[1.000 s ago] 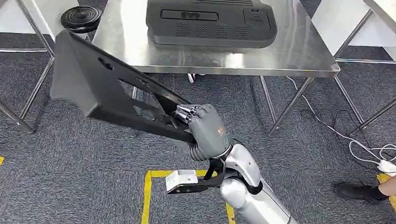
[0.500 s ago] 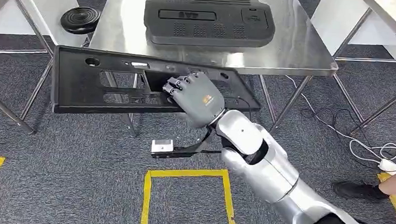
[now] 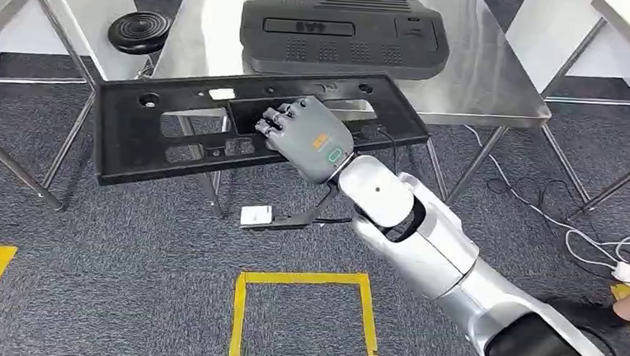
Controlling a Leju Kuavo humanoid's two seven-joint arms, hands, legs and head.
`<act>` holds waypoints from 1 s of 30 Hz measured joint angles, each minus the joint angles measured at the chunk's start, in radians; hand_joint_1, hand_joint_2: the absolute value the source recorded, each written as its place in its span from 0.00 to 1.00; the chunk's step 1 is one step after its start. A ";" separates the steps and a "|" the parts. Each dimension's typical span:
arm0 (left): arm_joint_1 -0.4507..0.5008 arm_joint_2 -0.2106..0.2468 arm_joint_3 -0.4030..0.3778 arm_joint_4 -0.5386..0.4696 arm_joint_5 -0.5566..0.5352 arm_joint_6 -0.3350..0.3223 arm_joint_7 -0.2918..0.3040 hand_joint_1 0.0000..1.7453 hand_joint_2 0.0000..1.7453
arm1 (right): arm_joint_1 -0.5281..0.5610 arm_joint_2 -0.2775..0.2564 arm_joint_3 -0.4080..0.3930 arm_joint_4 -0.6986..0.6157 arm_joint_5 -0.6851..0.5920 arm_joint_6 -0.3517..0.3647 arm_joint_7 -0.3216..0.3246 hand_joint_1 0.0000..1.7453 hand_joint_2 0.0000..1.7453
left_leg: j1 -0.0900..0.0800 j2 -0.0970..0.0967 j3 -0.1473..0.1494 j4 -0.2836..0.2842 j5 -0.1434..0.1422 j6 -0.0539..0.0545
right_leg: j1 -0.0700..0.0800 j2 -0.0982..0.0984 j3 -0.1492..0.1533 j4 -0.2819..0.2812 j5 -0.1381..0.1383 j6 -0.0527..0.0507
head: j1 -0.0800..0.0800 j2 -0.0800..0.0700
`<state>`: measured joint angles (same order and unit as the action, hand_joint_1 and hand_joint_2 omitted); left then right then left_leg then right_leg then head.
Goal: Take the parts from the cabinet and place them on the table.
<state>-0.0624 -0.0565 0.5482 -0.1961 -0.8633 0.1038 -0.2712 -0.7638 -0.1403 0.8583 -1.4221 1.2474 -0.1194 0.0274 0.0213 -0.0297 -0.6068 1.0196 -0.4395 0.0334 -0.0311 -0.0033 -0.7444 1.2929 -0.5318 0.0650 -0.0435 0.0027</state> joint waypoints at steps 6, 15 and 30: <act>0.004 0.003 0.003 0.000 -0.001 0.000 0.005 0.00 1.00 | 0.000 -0.002 0.007 0.017 0.051 -0.004 0.035 1.00 1.00 | 0.001 -0.009 0.009 -0.001 -0.021 -0.048 | -0.001 0.009 0.108 -0.271 0.106 -0.011 | -0.003 0.000; 0.010 0.003 0.005 -0.001 -0.003 0.002 0.006 0.00 1.00 | 0.001 -0.005 0.008 0.034 0.066 -0.006 0.047 1.00 1.00 | 0.005 0.026 -0.203 0.297 -0.110 -0.058 | 0.009 0.009 0.199 -0.273 0.048 -0.058 | -0.003 0.000; 0.011 0.002 0.021 -0.002 -0.008 0.011 0.008 0.00 1.00 | 0.026 -0.001 -0.012 0.088 0.268 -0.033 0.163 1.00 1.00 | -0.021 0.000 -0.034 0.004 0.024 0.012 | 0.024 0.010 0.024 0.009 -0.112 -0.041 | 0.002 0.000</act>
<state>-0.0513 -0.0542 0.5692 -0.1976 -0.8713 0.1144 -0.2628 -0.7374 -0.1415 0.8465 -1.3340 1.5157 -0.1526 0.1908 0.0004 -0.0299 -0.6412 1.0238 -0.4150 0.0452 -0.0068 0.0070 -0.7207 1.3023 -0.6442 0.0242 -0.0416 0.0027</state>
